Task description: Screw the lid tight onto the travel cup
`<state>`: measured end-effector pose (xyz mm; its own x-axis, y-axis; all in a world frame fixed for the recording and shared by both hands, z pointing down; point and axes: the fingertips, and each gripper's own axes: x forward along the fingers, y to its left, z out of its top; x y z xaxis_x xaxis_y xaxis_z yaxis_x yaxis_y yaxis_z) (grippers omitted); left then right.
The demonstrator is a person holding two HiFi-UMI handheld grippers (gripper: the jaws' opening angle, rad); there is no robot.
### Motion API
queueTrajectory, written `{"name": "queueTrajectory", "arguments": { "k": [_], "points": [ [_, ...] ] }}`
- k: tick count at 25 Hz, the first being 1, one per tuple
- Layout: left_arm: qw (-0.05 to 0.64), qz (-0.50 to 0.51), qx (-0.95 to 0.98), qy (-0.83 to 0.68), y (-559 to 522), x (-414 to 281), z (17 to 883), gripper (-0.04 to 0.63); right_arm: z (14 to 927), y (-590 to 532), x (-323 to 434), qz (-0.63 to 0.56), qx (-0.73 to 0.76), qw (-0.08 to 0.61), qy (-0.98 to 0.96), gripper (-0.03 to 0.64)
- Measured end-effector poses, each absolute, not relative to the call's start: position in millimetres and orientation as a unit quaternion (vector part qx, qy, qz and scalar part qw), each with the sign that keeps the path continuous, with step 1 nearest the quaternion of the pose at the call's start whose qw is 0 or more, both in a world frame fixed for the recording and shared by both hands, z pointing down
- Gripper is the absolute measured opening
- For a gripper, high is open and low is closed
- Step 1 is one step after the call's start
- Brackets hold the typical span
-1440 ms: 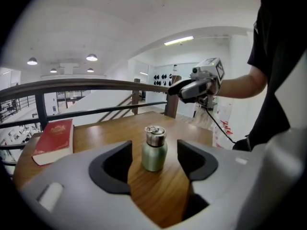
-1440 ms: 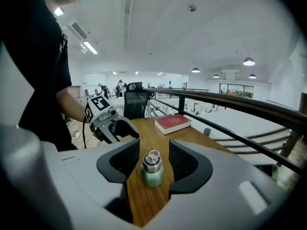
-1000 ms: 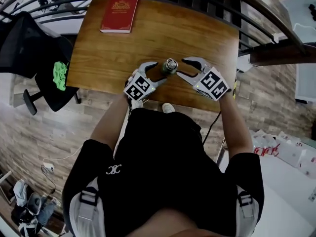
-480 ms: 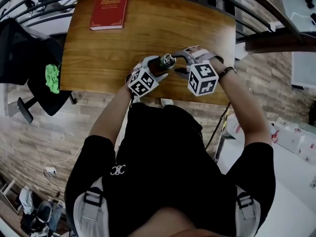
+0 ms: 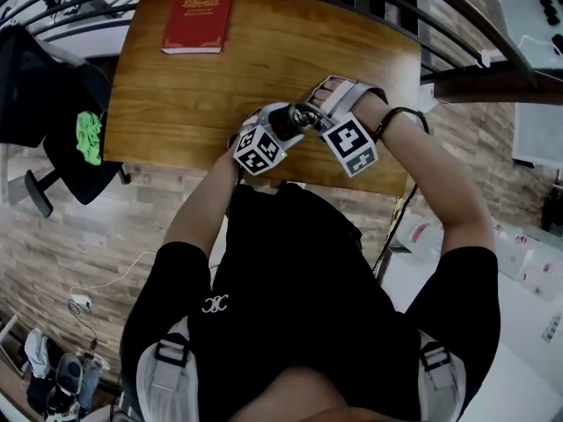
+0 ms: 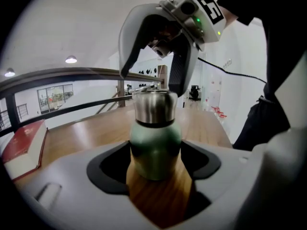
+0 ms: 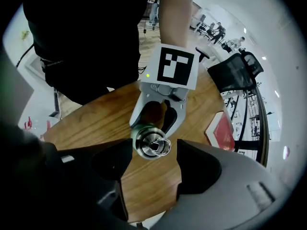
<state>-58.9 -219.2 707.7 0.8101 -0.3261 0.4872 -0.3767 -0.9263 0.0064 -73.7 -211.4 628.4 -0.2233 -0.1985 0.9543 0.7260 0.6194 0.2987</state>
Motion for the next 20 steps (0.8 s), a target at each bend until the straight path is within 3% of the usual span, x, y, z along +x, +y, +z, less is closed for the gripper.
{"name": "queueTrajectory", "arguments": {
  "k": [12,20],
  "points": [
    [0.042,0.251,0.950,-0.183,-220,-62,714,0.365,654,-207,-76,-0.409,-0.299,0.596,-0.623,0.260],
    [0.056,0.245,0.948,-0.198,-221,-66,719,0.363,657,-211,-81,-0.391,-0.279,0.588,-0.650,0.262]
  ]
}}
